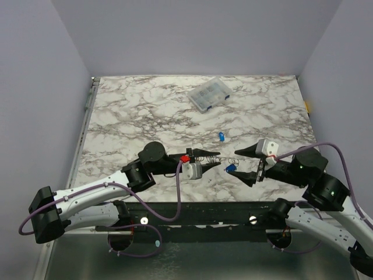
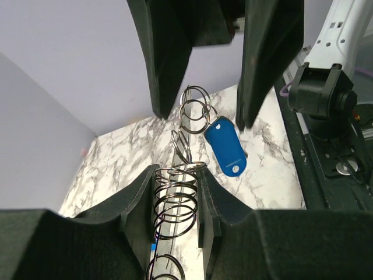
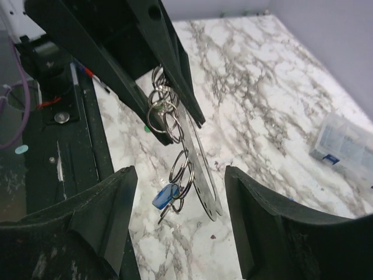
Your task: Put the keys on the keyring
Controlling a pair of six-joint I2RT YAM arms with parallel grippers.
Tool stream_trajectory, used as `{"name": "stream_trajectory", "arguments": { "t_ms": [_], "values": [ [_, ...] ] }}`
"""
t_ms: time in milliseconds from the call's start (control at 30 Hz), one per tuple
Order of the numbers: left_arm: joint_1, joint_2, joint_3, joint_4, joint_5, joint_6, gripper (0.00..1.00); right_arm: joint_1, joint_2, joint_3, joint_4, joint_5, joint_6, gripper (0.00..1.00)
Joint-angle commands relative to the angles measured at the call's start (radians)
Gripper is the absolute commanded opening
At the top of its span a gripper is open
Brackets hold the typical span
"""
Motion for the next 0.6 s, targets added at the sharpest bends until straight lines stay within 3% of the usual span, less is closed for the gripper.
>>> {"name": "stream_trajectory", "arguments": {
  "t_ms": [0, 167, 433, 567],
  "values": [
    [0.005, -0.013, -0.021, 0.040, -0.021, 0.039, 0.00, -0.006, -0.018, 0.077, -0.007, -0.005, -0.020, 0.71],
    [0.005, -0.014, -0.034, 0.040, -0.011, 0.064, 0.00, -0.006, -0.013, 0.100, -0.019, -0.042, -0.051, 0.64],
    [0.004, -0.003, -0.038, 0.019, 0.023, 0.081, 0.00, -0.006, 0.111, 0.213, -0.156, -0.059, -0.125, 0.41],
    [0.003, 0.009, -0.034, 0.010, 0.028, 0.078, 0.00, -0.006, 0.186, 0.256, -0.222, -0.100, -0.145, 0.43]
  ]
}}
